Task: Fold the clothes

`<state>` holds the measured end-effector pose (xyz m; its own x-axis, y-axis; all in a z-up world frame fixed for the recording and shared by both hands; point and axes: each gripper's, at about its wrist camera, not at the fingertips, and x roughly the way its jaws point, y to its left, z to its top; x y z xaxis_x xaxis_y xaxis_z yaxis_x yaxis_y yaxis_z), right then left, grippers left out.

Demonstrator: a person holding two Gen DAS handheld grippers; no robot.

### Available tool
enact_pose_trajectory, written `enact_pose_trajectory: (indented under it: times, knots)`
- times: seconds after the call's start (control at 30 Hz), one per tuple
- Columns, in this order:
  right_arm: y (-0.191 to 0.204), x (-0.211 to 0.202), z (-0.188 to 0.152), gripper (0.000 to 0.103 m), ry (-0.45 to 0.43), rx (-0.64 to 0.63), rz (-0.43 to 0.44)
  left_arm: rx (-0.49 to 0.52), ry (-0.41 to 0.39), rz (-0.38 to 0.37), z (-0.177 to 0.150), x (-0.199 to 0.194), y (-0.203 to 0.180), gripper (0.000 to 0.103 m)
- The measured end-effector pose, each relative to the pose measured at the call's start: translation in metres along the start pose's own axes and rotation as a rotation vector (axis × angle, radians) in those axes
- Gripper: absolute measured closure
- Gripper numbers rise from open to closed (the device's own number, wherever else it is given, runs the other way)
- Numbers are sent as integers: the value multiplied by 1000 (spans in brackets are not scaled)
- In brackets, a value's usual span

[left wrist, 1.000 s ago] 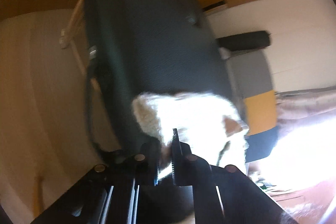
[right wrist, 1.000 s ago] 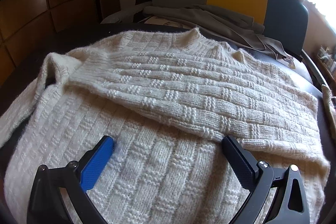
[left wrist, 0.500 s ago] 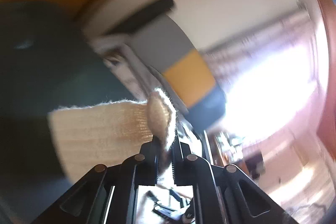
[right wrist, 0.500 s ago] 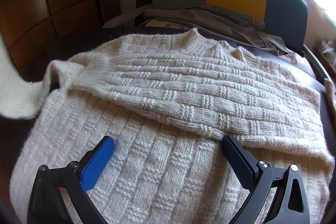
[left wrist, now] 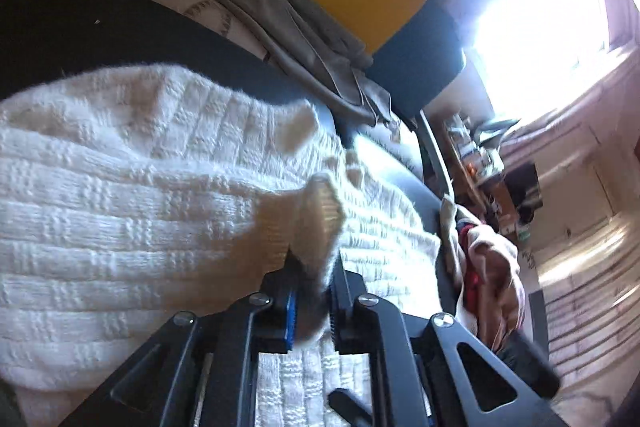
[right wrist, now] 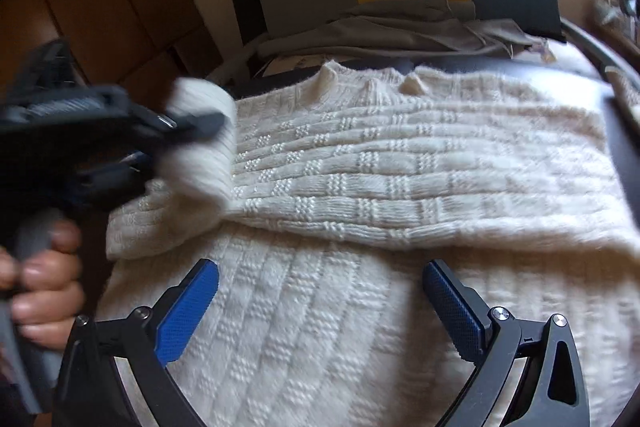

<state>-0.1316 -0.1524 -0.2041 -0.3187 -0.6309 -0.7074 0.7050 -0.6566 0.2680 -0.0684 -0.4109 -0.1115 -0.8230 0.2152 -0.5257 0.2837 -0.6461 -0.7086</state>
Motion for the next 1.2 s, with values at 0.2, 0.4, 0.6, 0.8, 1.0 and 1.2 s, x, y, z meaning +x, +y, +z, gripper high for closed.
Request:
enact_pose_trajectory:
  times: [0.2,0.4,0.6,0.8,1.0,1.2]
  knots:
    - [-5,-12,13,16,-7,24,33,38,-1,33,-30,-23,8,83]
    - [5,5,35,32,-1,8,60,197,-81,218,-77,-66,24,83]
    - [5,33,45,42,34,119,90,284,-7,324,-125,-62,48,83]
    - [14,37,54,70,11,147,99,262,-38,288,-142,-63,71,83]
    - [37,58,58,89,77,75,49,228,-53,251,-143,-69,80,83]
    - [89,38,95,95,71,-159,22,177,-29,251,-132,-73,74,81]
